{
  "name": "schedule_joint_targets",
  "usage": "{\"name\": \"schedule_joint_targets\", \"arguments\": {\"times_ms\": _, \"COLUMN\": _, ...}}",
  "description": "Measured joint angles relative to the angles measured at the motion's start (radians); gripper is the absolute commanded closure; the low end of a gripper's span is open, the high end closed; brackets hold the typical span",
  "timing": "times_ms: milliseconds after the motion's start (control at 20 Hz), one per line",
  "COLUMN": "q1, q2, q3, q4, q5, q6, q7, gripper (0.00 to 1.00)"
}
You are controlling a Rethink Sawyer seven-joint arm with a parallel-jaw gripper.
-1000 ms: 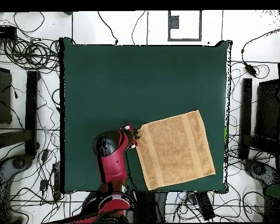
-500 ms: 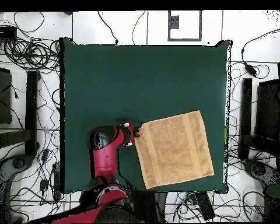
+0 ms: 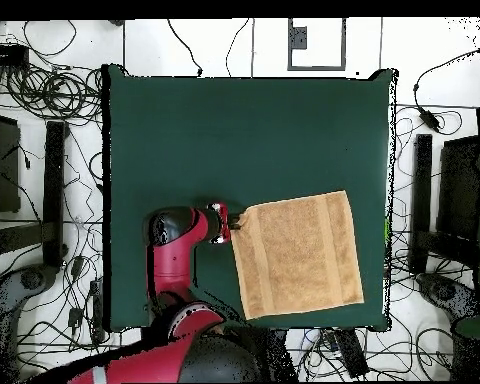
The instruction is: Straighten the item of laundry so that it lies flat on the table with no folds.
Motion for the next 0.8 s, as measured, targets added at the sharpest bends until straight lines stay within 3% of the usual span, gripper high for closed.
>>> {"name": "schedule_joint_targets", "arguments": {"times_ms": 500, "q1": -0.019, "q2": 0.012, "q3": 0.007, "q4": -0.066, "q5": -0.017, "q6": -0.004, "q7": 0.000, "gripper": 1.00}}
{"name": "schedule_joint_targets", "arguments": {"times_ms": 550, "q1": -0.028, "q2": 0.020, "q3": 0.009, "q4": -0.098, "q5": -0.043, "q6": -0.004, "q7": 0.000, "gripper": 0.00}}
{"name": "schedule_joint_targets", "arguments": {"times_ms": 800, "q1": -0.044, "q2": 0.028, "q3": 0.020, "q4": -0.131, "q5": -0.075, "q6": -0.004, "q7": 0.000, "gripper": 0.00}}
